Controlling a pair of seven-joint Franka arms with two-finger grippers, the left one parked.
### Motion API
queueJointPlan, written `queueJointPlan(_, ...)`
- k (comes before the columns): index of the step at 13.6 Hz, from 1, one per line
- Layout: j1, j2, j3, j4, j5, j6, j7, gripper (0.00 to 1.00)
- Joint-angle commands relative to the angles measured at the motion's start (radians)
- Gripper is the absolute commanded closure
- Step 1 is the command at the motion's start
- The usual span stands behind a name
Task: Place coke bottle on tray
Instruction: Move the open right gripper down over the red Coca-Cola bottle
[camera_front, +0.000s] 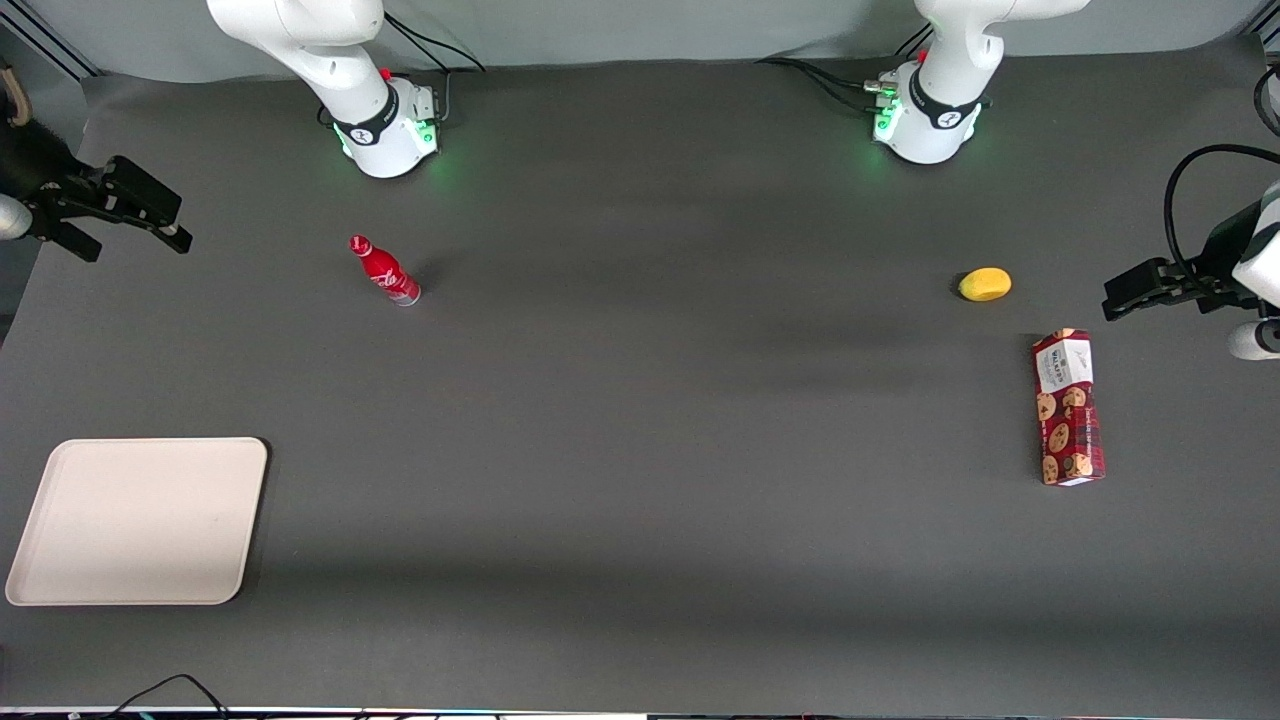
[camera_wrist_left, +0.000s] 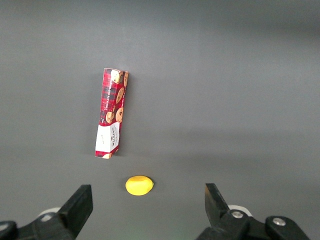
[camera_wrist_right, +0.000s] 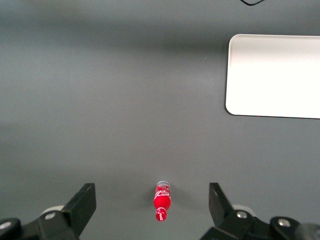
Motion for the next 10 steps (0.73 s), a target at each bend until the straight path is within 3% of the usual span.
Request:
queueJointPlan(1, 0.000, 0.007, 0.012, 0.043, -0.024, -0.063, -0.004, 0.00)
queueJointPlan(6, 0.002, -0.051, 0.021, -0.084, -0.009, -0.147, 0.005, 0.00)
queueJointPlan(8, 0.002, -0.190, 0.038, -0.314, -0.001, -0.080, 0.006, 0.00)
queueJointPlan(10, 0.002, -0.353, 0.046, -0.619, 0.049, 0.064, 0.006, 0.00)
